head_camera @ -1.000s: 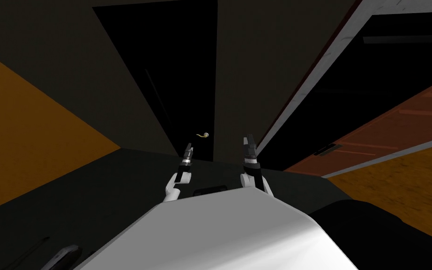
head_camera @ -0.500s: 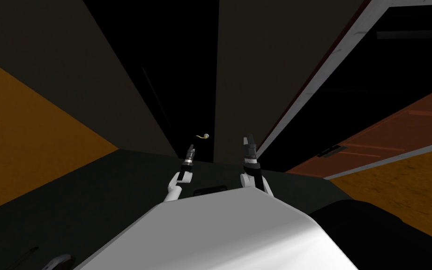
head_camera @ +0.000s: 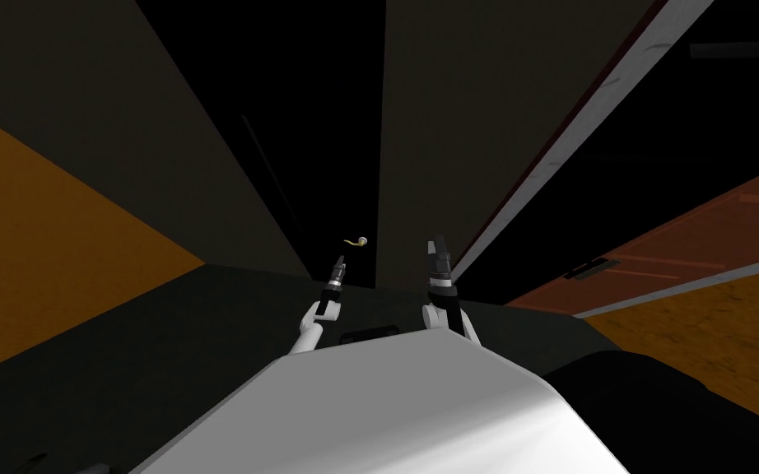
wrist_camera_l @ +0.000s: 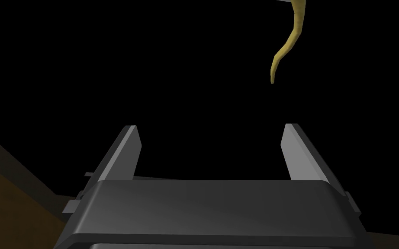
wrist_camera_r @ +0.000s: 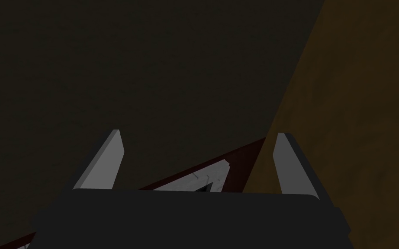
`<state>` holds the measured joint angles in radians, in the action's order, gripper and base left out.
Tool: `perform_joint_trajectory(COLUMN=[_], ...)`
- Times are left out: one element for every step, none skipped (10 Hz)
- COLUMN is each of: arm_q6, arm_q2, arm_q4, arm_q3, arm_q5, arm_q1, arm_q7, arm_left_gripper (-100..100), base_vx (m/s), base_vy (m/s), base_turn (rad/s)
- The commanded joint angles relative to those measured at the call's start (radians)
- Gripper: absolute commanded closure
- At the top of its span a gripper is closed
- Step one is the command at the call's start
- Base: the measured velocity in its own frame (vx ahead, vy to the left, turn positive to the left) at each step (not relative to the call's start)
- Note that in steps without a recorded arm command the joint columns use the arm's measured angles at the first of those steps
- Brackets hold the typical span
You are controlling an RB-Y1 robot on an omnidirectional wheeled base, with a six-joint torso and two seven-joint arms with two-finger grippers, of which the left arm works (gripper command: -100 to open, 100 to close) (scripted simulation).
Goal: Push the door open
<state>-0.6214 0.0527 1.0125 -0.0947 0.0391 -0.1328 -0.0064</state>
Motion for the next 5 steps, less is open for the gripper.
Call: perform_joint_trajectory(arm_q6=[0.001, -0.001, -0.004, -0.006, -0.009], arm_q2=[0.001, -0.001, -0.003, -0.006, -0.008], arm_q4=[-0.028, -0.062, -0.091, -0.122, -0.151], arm_q3=[-0.001, -0.002, -0.004, -0.005, -0.007], arm_q5=[0.000, 0.002, 0.003, 0.005, 0.006], arm_q1=[-0.013, -0.028, -0.043, -0.056, -0.070], arm_q7=[0.003, 0.004, 0.005, 0.005, 0.006], arm_left_gripper=[-100, -100, -100, -100, -100], base_vx=[0.061, 0.060, 0.073, 0.084, 0.102], base_vy=[0.006, -0.002, 0.009, 0.019, 0.017], base_turn=[-0.003, -0.002, -0.005, -0.008, -0.004])
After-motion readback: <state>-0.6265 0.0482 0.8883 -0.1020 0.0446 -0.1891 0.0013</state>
